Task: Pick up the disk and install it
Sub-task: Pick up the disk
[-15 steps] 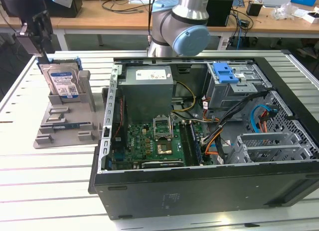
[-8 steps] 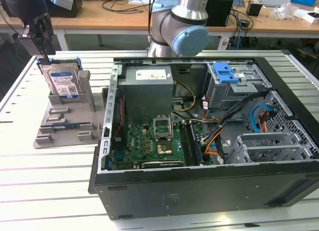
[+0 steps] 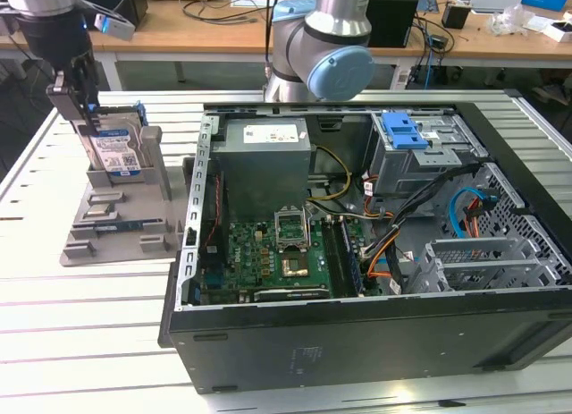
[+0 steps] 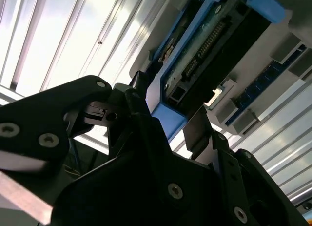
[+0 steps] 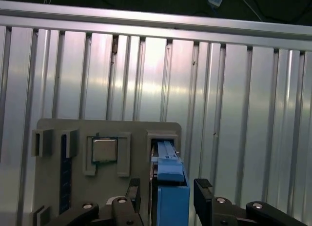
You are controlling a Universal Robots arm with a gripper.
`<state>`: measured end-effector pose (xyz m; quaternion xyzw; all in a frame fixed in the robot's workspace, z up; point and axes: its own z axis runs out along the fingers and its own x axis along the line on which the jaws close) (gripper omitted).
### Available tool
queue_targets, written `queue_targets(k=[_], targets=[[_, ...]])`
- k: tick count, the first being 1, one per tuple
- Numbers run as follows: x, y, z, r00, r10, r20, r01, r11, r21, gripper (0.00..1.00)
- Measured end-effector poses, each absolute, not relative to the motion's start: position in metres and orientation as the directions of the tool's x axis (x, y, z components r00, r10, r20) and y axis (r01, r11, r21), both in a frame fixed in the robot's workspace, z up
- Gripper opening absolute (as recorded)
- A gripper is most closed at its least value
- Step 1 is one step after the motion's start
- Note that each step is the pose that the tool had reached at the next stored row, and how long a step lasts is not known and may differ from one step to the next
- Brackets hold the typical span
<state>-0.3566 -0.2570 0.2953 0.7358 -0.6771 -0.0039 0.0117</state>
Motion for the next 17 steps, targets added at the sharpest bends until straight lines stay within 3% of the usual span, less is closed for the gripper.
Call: queue_targets(k=[8,9,11,17], targets=[[-0.3562,-0.2571,0.2863,0.083,-0.996,0.01,-0.996,-0.083,0.023,0.56],[-0.3562,-0.2571,0.2862,0.083,-0.996,0.01,-0.996,-0.083,0.023,0.54],[-0.3562,-0.2571,0.286,0.083,-0.996,0.01,-0.996,-0.083,0.023,0.37],[-0.3562,-0.2571,0.2856,0.083,-0.996,0.01,-0.996,-0.083,0.023,0.37]])
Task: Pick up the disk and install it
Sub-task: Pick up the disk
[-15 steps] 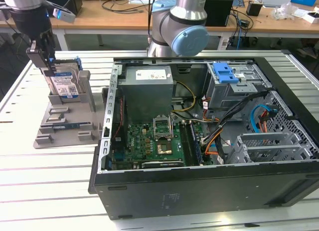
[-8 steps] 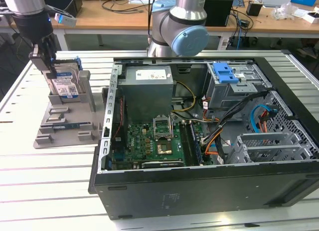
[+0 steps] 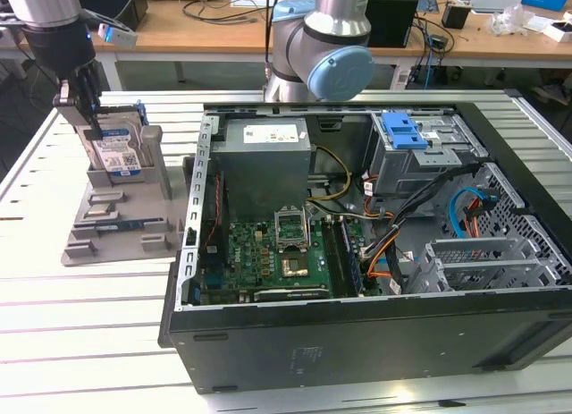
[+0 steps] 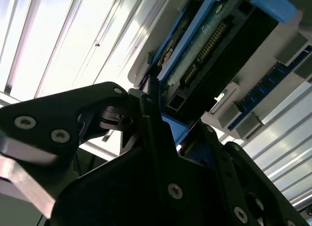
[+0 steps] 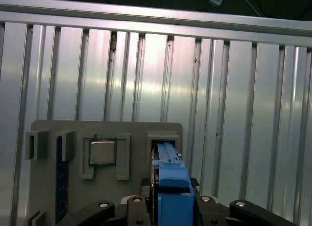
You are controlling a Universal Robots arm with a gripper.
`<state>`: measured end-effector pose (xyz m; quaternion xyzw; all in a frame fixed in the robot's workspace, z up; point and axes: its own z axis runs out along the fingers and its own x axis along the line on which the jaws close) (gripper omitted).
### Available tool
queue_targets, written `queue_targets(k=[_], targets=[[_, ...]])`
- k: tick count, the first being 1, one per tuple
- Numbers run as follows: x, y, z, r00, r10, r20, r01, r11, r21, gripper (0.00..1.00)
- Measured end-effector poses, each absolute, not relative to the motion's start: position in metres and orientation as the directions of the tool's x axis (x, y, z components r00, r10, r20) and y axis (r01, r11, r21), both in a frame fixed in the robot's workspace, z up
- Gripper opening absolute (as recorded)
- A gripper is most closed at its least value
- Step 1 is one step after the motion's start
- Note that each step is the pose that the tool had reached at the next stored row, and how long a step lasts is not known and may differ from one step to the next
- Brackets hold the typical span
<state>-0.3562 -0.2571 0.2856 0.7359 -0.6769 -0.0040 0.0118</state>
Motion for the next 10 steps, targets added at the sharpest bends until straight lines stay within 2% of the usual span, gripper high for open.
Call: queue_targets(k=[10], targets=[[-0.3562,-0.2572,0.2852,0.084,-0.996,0.01,-0.996,-0.083,0.023,0.37]])
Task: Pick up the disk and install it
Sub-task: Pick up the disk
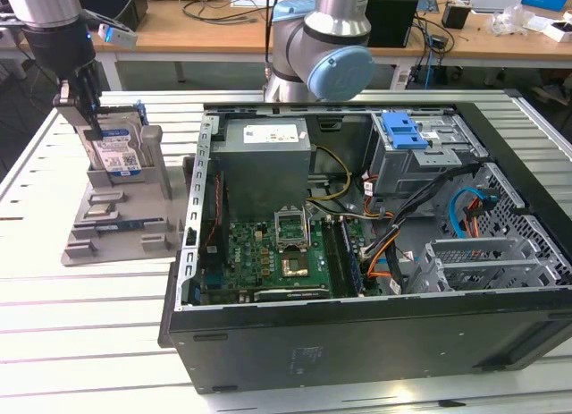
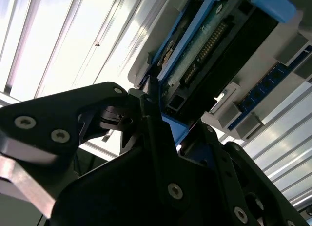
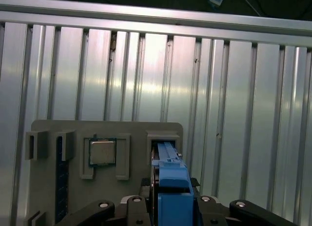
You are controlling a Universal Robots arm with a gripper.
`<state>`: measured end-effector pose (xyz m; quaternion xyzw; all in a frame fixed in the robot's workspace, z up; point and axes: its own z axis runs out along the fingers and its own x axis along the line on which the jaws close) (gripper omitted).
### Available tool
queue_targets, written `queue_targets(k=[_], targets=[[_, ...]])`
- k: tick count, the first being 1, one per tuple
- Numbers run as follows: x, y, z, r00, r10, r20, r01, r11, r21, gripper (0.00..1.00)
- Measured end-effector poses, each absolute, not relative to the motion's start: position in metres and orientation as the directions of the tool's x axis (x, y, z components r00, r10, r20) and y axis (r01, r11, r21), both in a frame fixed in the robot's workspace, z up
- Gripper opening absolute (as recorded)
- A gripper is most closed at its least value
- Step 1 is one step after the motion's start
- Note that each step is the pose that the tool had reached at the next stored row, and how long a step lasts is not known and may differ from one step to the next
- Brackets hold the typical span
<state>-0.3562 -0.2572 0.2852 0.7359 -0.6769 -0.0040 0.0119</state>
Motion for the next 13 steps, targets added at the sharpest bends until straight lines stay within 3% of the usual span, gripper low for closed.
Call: queue_targets(k=[13], targets=[[-0.356,-0.255,0.313,0.083,-0.996,0.01,-0.996,-0.083,0.023,0.37]])
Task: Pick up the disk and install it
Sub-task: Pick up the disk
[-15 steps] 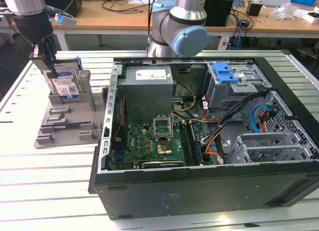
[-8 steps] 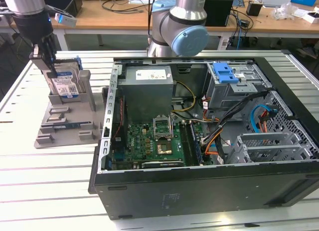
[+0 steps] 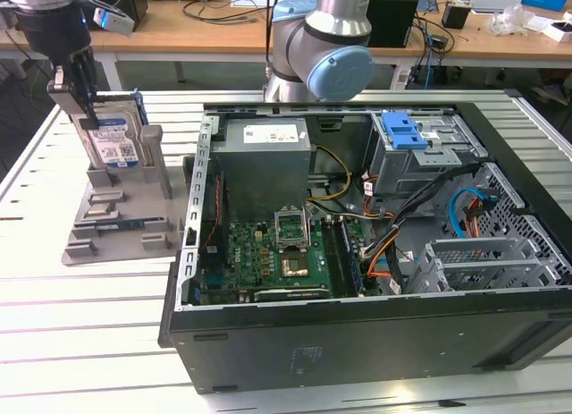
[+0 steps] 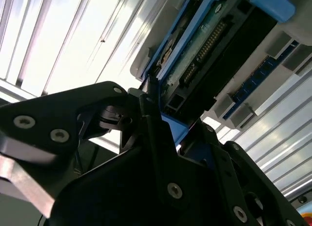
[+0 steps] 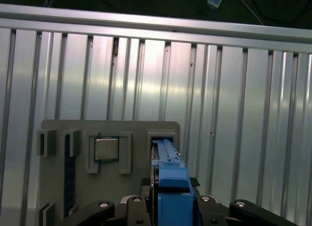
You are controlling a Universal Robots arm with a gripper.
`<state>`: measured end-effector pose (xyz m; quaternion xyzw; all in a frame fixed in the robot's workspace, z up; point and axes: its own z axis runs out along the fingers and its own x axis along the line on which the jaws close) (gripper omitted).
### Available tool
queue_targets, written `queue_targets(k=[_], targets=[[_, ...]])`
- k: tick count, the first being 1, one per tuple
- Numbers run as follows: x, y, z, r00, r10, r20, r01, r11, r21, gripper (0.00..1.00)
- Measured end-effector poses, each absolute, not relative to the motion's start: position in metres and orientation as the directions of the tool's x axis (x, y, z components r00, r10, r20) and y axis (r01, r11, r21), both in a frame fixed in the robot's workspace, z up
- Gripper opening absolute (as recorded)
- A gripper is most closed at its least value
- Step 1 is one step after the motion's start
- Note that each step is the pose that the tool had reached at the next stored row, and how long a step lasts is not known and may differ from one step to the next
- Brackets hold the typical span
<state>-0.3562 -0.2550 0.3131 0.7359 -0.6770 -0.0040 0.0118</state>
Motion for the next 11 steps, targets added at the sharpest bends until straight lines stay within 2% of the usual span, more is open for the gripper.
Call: queue_targets(k=[11], targets=[[-0.356,-0.25,0.367,0.083,-0.996,0.01,-0.996,-0.083,0.023,0.37]])
